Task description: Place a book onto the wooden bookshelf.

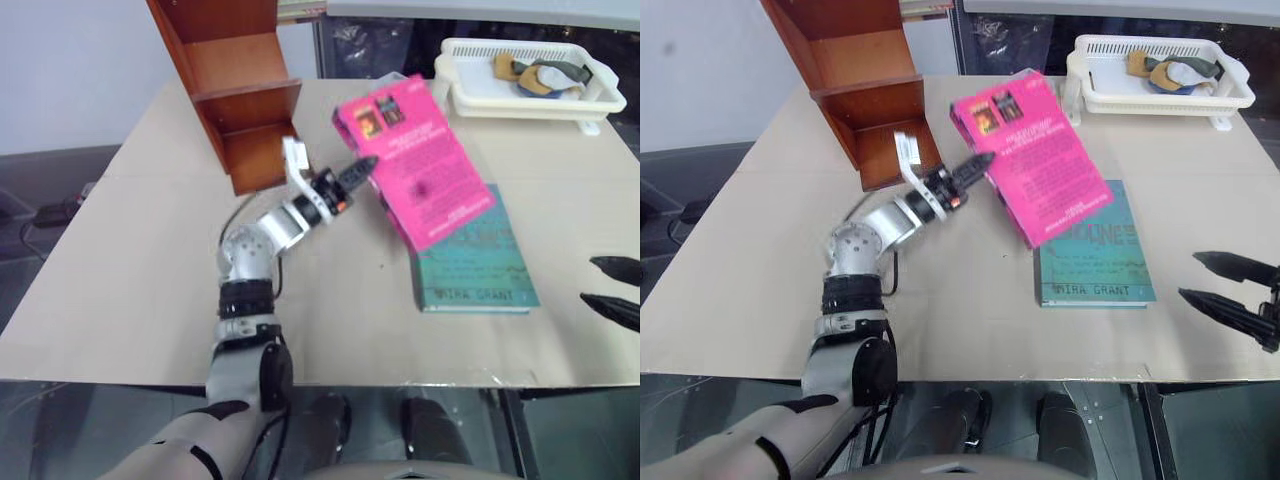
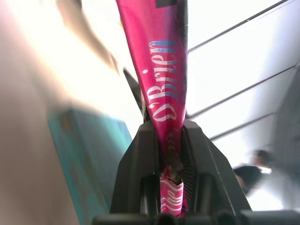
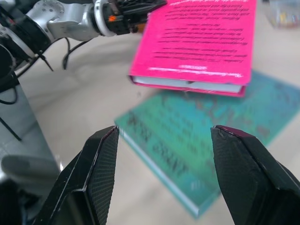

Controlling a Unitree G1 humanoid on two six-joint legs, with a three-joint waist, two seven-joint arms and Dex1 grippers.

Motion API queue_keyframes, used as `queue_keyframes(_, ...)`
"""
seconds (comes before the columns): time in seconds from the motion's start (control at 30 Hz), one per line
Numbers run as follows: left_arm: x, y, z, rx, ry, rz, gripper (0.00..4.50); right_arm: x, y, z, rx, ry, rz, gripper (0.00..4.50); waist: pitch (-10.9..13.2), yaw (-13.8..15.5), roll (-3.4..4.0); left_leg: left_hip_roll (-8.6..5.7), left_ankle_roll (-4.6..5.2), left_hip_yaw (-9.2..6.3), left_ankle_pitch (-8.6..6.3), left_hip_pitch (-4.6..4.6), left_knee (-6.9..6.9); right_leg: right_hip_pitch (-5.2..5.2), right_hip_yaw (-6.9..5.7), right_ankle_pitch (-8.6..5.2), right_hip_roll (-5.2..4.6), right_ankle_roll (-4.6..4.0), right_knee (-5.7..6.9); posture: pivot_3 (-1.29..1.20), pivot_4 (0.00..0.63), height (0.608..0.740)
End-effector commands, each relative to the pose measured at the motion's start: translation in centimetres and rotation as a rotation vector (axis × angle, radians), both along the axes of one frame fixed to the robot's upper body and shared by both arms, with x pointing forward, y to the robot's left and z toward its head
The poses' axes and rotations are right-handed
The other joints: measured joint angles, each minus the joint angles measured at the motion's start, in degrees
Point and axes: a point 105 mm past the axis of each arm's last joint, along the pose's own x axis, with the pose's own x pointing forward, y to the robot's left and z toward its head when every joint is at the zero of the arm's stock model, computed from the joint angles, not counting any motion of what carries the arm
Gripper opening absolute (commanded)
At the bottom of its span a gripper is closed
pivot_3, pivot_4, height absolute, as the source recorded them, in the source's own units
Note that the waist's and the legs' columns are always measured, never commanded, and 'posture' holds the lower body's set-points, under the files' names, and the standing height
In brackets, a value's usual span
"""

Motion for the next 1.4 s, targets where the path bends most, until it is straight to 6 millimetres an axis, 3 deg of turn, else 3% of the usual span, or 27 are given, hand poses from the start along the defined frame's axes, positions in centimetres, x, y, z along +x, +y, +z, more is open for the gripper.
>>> queue_keyframes(0.03, -0.7, -0.8, 7.1, 0.179, -0.398, 0.1, 0.12, 0.7, -0.3, 0.9, 0.086, -0.05, 0.027, 3.18, 0.1, 0.05, -0.16, 0.0, 0.0, 0.01, 0.0, 0.0, 0.0, -0.01, 0.0, 0.0, 0.01, 0.0, 0.0, 0.0, 0.15, 0.74)
queue_keyframes(0.13, -1.4, -1.8, 9.9, 0.406, -0.672, 0.17, 0.12, 1.3, -0.5, 1.1, 0.126, -0.069, 0.047, 3.18, 0.09, 0.05, -0.16, 0.0, 0.01, -0.01, 0.0, -0.03, -0.08, 0.0, -0.01, 0.01, 0.02, -0.01, -0.19, 0.0, 0.15, 0.74)
queue_keyframes(0.27, -1.5, -2.4, 11.3, 0.604, -0.864, 0.241, 0.12, 2.1, -0.6, 1.6, 0.149, -0.105, 0.056, 3.18, 0.09, -0.02, -0.14, 0.0, 0.26, 0.0, 0.14, -0.05, -0.18, -0.01, 0.01, 0.01, 0.02, -0.01, -0.37, 0.0, 0.15, 0.74)
queue_keyframes(0.37, -1.6, -2.4, 12.7, 0.887, -1.086, 0.347, 0.12, 2.8, -0.5, 3.8, 0.242, -0.191, 0.092, 3.18, 0.15, -0.52, -0.17, 0.02, 0.27, 0.0, 0.14, -0.05, -0.24, -0.02, 0.02, 0.01, 0.04, -0.02, -0.42, 0.0, 0.15, 0.74)
queue_keyframes(0.53, -0.9, -1.7, 13.9, 1.08, -1.176, 0.445, 0.12, 3.4, -0.5, 4.7, 0.26, -0.217, 0.124, 3.18, 0.16, -0.42, -0.16, 0.03, 0.28, -0.04, 0.14, -0.06, -0.29, -0.04, 0.01, 0.01, 0.05, -0.01, -0.43, 0.0, 0.15, 0.74)
queue_keyframes(0.57, -0.8, -1.5, 14.1, 1.108, -1.193, 0.463, 0.12, 3.5, -0.4, 4.7, 0.251, -0.214, 0.132, 3.18, 0.16, -0.37, -0.16, 0.03, 0.29, -0.04, 0.14, -0.08, -0.29, -0.05, 0.01, 0.01, 0.04, -0.01, -0.45, 0.0, 0.0, 0.74)
queue_keyframes(0.63, -0.6, -1.0, 14.8, 1.248, -1.27, 0.508, 0.12, 3.7, 0.3, 5.2, 0.258, -0.211, 0.173, 3.18, -1.81, -0.49, 0.1, 0.0, 0.3, -0.06, 0.15, -0.28, -0.23, -0.19, -0.06, 0.02, 0.04, -0.01, -0.52, 0.0, 0.0, 0.74)
queue_keyframes(0.7, -0.5, -0.5, 15.2, 1.379, -1.33, 0.516, 0.12, 3.9, 0.6, 5.8, 0.267, -0.217, 0.193, 3.18, -2.12, -0.57, 0.24, -0.04, 0.29, 0.03, 0.14, -0.25, -0.14, -0.28, -0.15, 0.01, 0.0, -0.02, -0.52, 0.0, 0.0, 0.74)
queue_keyframes(0.83, -0.2, -0.2, 15.0, 1.61, -1.397, 0.46, 0.12, 4.4, 0.3, 6.0, 0.274, -0.214, 0.192, 3.18, -2.71, -0.52, 0.29, -0.08, 0.29, 0.04, 0.14, -0.07, -0.13, -0.06, -0.19, 0.06, -0.04, 0.04, -0.47, 0.0, 0.0, 0.74)
queue_keyframes(1.0, 0.5, 0.1, 16.0, 1.743, -1.402, 0.464, 0.12, 5.1, 0.1, 5.7, 0.277, -0.213, 0.193, 3.18, -3.05, -0.53, 0.36, -0.08, 0.3, 0.02, 0.15, -0.01, -0.06, 0.0, -0.21, 0.14, -0.03, 0.16, -0.39, 0.0, 0.0, 0.74)
queue_keyframes(1.3, 1.4, 3.6, 17.1, 2.056, -1.287, 0.479, 0.12, 5.7, -0.1, 5.7, 0.291, -0.228, 0.187, 3.18, -3.17, -1.44, 0.49, -0.06, 0.31, 0.09, 0.15, -0.02, -0.04, -0.07, -0.1, 0.15, 0.02, 0.16, -0.33, 0.0, 0.0, 0.74)
queue_keyframes(1.4, 1.5, 4.4, 16.6, 2.126, -1.245, 0.445, 0.12, 5.9, -0.2, 5.2, 0.292, -0.228, 0.181, 3.18, -3.2, -1.74, 0.5, -0.07, 0.31, 0.09, 0.15, -0.02, -0.02, -0.06, -0.09, 0.15, 0.01, 0.17, -0.33, 0.0, 0.0, 0.74)
